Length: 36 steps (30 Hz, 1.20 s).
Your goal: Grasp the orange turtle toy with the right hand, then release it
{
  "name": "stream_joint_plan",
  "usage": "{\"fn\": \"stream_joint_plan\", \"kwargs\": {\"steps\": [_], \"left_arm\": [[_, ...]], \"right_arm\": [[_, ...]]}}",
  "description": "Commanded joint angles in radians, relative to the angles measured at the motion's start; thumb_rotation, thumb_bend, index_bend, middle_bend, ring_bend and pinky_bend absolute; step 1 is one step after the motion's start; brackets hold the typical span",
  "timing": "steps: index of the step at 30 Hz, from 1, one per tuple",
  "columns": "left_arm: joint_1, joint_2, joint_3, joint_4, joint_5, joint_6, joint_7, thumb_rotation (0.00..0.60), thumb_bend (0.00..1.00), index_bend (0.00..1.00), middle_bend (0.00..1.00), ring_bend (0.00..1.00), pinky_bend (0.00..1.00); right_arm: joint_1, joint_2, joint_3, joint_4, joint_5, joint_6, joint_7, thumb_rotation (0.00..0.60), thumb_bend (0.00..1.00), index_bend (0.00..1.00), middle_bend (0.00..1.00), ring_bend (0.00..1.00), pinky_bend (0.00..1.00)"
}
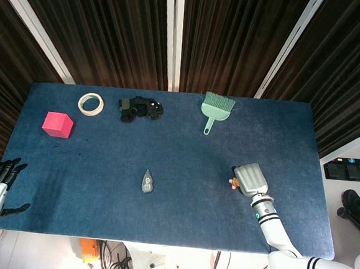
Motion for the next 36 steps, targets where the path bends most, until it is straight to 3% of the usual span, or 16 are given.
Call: {"fn": "stream_joint_plan", "kwargs": {"steps": [1, 6, 8, 12, 14, 16, 20, 24, 29, 31, 32, 34, 35, 36], "left_arm": [[0.001, -0.001, 0.001, 0.002, -0.001, 0.001, -0.002, 0.600, 0.06, 0.13, 0.03, 0.00, 0.07], [0.004, 0.000, 0.001, 0.007, -0.001, 0.004, -0.007, 0.600, 0.06, 0.13, 0.03, 0.00, 0.07], [0.004, 0.000, 0.001, 0.007, -0.001, 0.005, -0.008, 0.600, 0.06, 0.13, 0.03, 0.00, 0.07], [0.003, 0.001, 0.001, 0.005, 0.002, 0.006, -0.005, 0.600, 0.06, 0.13, 0.03, 0.00, 0.07], [0.003, 0.002, 0.000, 0.003, 0.004, 0.009, -0.003, 0.600, 0.06, 0.13, 0.03, 0.00, 0.07], [0.003, 0.002, -0.001, 0.001, 0.005, 0.011, -0.001, 0.600, 0.06, 0.13, 0.03, 0.00, 0.07], [0.002, 0.001, -0.001, -0.004, 0.006, 0.010, 0.004, 0.600, 0.06, 0.13, 0.03, 0.00, 0.07], [0.001, 0.002, 0.000, -0.015, 0.011, 0.012, 0.015, 0.600, 0.06, 0.13, 0.03, 0.00, 0.07], [0.004, 0.009, 0.000, -0.030, 0.013, 0.020, 0.022, 0.600, 0.06, 0.13, 0.03, 0.00, 0.07], [0.007, 0.010, 0.000, -0.031, 0.015, 0.028, 0.020, 0.600, 0.06, 0.13, 0.03, 0.00, 0.07], [0.009, 0.010, -0.001, -0.030, 0.016, 0.033, 0.017, 0.600, 0.06, 0.13, 0.03, 0.00, 0.07], [0.013, 0.006, -0.004, -0.024, 0.016, 0.044, 0.013, 0.600, 0.06, 0.13, 0.03, 0.00, 0.07], [0.016, 0.001, -0.005, -0.018, 0.017, 0.053, 0.009, 0.600, 0.06, 0.13, 0.03, 0.00, 0.07], [0.018, -0.004, -0.007, -0.011, 0.017, 0.058, 0.005, 0.600, 0.06, 0.13, 0.03, 0.00, 0.07]], "right_arm": [[-0.001, -0.008, 0.002, 0.006, 0.002, 0.003, -0.007, 0.600, 0.40, 0.88, 0.73, 1.00, 1.00], [-0.003, -0.011, 0.004, 0.007, 0.009, 0.002, -0.010, 0.600, 0.40, 0.89, 0.75, 1.00, 1.00], [-0.003, -0.002, 0.005, -0.001, 0.007, -0.004, -0.002, 0.600, 0.36, 0.82, 0.71, 1.00, 1.00], [-0.007, 0.037, 0.014, -0.030, -0.011, -0.021, 0.060, 0.600, 0.05, 0.33, 0.41, 0.98, 1.00], [-0.016, 0.060, 0.024, -0.040, -0.033, -0.022, 0.127, 0.600, 0.00, 0.11, 0.25, 0.96, 1.00], [-0.022, 0.086, 0.028, -0.043, -0.055, -0.026, 0.178, 0.600, 0.00, 0.00, 0.12, 0.93, 1.00], [-0.036, 0.130, 0.023, -0.063, -0.072, -0.030, 0.221, 0.600, 0.00, 0.00, 0.00, 0.87, 0.99], [-0.065, 0.170, 0.005, -0.099, -0.089, -0.002, 0.230, 0.600, 0.00, 0.00, 0.00, 0.86, 0.98], [-0.210, 0.251, -0.072, -0.141, -0.232, 0.219, 0.290, 0.600, 0.00, 0.00, 0.01, 0.86, 0.97], [-0.292, 0.283, -0.115, -0.128, -0.290, 0.321, 0.364, 0.600, 0.00, 0.00, 0.02, 0.78, 0.91], [-0.326, 0.294, -0.130, -0.113, -0.307, 0.357, 0.401, 0.600, 0.00, 0.00, 0.01, 0.65, 0.81], [-0.389, 0.303, -0.152, -0.068, -0.330, 0.423, 0.480, 0.600, 0.00, 0.00, 0.00, 0.28, 0.56], [-0.426, 0.300, -0.159, -0.031, -0.341, 0.459, 0.541, 0.600, 0.00, 0.00, 0.00, 0.17, 0.45], [-0.451, 0.292, -0.158, 0.002, -0.346, 0.491, 0.580, 0.600, 0.00, 0.00, 0.00, 0.05, 0.24]]}}
